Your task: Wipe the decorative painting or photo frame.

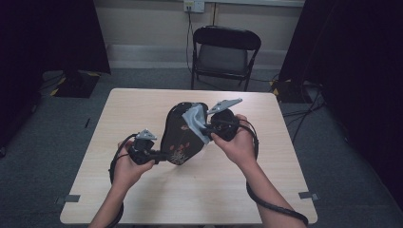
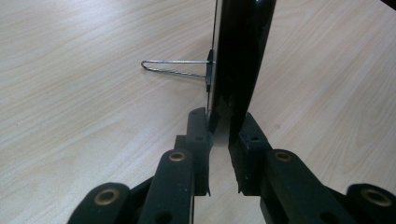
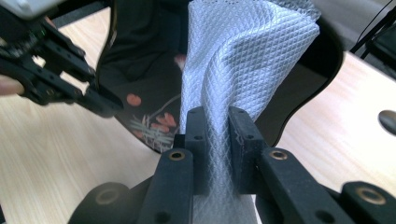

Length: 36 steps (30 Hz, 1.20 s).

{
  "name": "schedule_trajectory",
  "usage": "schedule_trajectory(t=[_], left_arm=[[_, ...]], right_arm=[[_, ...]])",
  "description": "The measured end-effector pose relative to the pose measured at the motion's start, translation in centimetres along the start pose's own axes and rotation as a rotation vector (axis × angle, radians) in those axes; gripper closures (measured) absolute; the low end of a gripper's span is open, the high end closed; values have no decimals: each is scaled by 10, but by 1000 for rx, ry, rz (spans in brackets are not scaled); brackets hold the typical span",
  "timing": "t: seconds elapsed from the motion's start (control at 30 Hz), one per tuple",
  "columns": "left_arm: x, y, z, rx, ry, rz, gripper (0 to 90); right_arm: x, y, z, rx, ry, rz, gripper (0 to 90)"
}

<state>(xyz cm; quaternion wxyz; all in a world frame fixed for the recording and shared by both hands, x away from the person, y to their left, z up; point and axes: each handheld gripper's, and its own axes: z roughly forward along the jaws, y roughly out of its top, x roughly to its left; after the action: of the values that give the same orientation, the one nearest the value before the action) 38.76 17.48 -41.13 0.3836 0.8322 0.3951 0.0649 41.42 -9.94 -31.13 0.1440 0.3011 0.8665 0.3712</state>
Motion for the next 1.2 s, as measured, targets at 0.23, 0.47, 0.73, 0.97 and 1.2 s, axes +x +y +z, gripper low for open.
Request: schedule_trajectory(t=[0.23, 0.47, 0.73, 0.97, 1.2], left_arm=[[0, 0, 0, 2, -1, 0, 786], [0, 0, 0, 2, -1, 1, 786], [0, 0, 0, 2, -1, 2, 786], [0, 0, 0, 2, -1, 0, 786], [0, 0, 0, 2, 0, 0, 786]], right_arm=[[0, -18, 16, 25, 13, 18, 798], [4, -44, 39, 69, 40, 38, 798], [9, -69, 61, 114, 66, 61, 798], [12, -87, 78, 164, 75, 66, 798], [15, -102, 90, 203, 83, 68, 797]])
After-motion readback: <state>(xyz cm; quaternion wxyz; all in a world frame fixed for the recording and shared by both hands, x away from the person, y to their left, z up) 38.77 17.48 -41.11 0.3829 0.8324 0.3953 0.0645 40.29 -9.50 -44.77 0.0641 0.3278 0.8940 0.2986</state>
